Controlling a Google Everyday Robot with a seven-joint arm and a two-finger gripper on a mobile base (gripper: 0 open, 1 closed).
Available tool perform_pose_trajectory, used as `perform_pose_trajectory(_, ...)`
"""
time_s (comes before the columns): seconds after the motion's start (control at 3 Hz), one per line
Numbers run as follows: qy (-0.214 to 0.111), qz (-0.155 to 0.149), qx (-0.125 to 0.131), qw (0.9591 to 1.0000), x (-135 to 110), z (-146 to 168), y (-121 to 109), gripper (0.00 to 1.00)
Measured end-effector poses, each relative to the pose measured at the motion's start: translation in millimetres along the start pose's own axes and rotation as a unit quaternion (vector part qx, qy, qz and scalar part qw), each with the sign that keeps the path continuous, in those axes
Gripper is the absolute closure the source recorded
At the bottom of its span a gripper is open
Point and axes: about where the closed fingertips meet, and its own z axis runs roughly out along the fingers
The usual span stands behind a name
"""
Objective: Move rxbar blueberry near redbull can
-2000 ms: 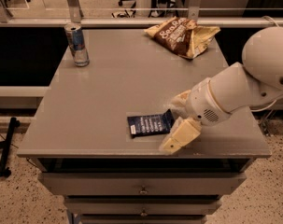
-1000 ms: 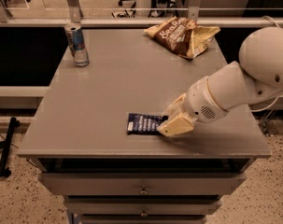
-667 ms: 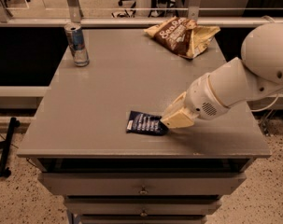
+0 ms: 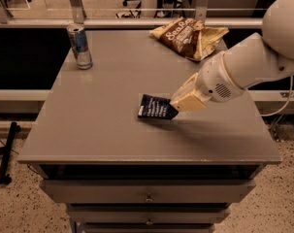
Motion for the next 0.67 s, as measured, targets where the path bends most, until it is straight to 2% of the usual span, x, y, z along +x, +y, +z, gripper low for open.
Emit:
perform_pose_trajectory(0.33,0.0,0.0,0.0,1.0,-0.1,0.0,0.0,1.0)
perform_pose_trajectory(0.67,-0.005,-0.009,0.009,0.9999,-7.0,3.7,-12.1,1.0)
